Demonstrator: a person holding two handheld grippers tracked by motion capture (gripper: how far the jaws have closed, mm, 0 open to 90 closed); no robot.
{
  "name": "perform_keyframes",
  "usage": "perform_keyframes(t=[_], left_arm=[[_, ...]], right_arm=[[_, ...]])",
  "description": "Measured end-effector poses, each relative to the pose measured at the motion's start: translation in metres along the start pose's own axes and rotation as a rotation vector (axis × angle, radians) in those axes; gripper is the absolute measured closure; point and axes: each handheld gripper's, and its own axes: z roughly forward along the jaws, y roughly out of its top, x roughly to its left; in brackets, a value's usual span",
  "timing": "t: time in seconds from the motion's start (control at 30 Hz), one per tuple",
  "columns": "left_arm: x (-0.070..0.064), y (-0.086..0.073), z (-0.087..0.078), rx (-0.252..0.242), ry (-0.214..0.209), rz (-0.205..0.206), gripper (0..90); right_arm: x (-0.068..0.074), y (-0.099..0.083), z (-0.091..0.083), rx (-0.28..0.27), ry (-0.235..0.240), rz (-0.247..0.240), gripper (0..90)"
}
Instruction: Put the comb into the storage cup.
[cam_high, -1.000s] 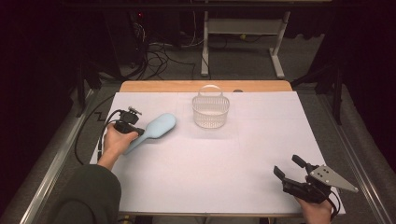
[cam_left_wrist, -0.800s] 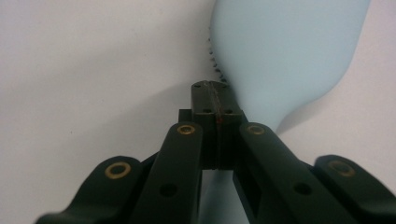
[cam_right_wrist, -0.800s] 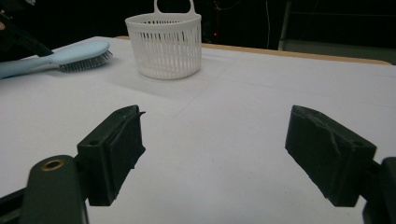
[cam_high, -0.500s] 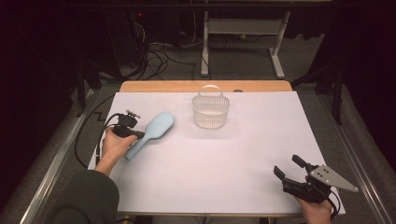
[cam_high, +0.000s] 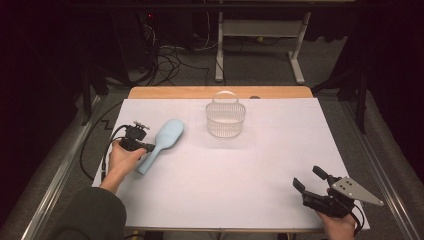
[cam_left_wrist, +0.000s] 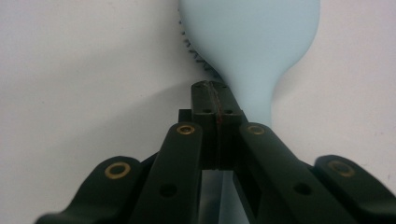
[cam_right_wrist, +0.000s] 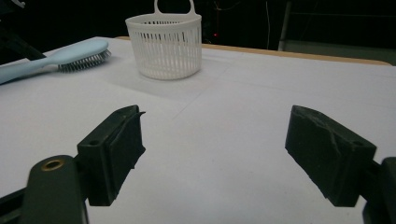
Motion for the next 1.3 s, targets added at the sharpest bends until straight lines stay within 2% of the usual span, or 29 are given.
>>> perform_keyframes(t=[0.07, 0.27, 0.4, 0.5, 0.6, 0.7, 0.9, 1.3], left_arm=[[0.0, 0.0, 0.0, 0.0, 0.005, 0.0, 89.8], [0.003, -0.002, -0.004, 0.0, 0.024, -0.001, 77.9], [0.008, -0.003, -0.011, -0.02, 0.019, -0.024, 67.1], [0.007, -0.005, -0.015, -0.032, 0.032, -0.019, 57.8], [0.007, -0.005, -0.02, -0.052, 0.019, -0.027, 50.8], [0.006, -0.006, -0.022, -0.049, 0.018, -0.022, 43.1], [-0.002, -0.006, -0.024, -0.067, 0.009, 0.006, 35.4], [-0.016, -0.002, -0.018, -0.034, 0.014, 0.031, 23.6]], right_arm=[[0.0, 0.0, 0.0, 0.0, 0.0, 0.0, 19.5], [0.0, 0.0, 0.0, 0.001, 0.001, 0.0, 19.5], [0.0, 0.0, 0.0, 0.004, -0.001, -0.003, 19.7], [0.0, 0.0, 0.0, 0.005, -0.001, -0.007, 19.9], [0.0, 0.0, 0.0, 0.006, -0.001, -0.009, 19.9], [0.001, 0.0, 0.0, 0.006, -0.001, -0.009, 20.0], [0.001, 0.0, 0.0, 0.006, -0.002, -0.01, 20.0], [0.001, 0.0, 0.0, 0.006, -0.001, -0.01, 20.1]])
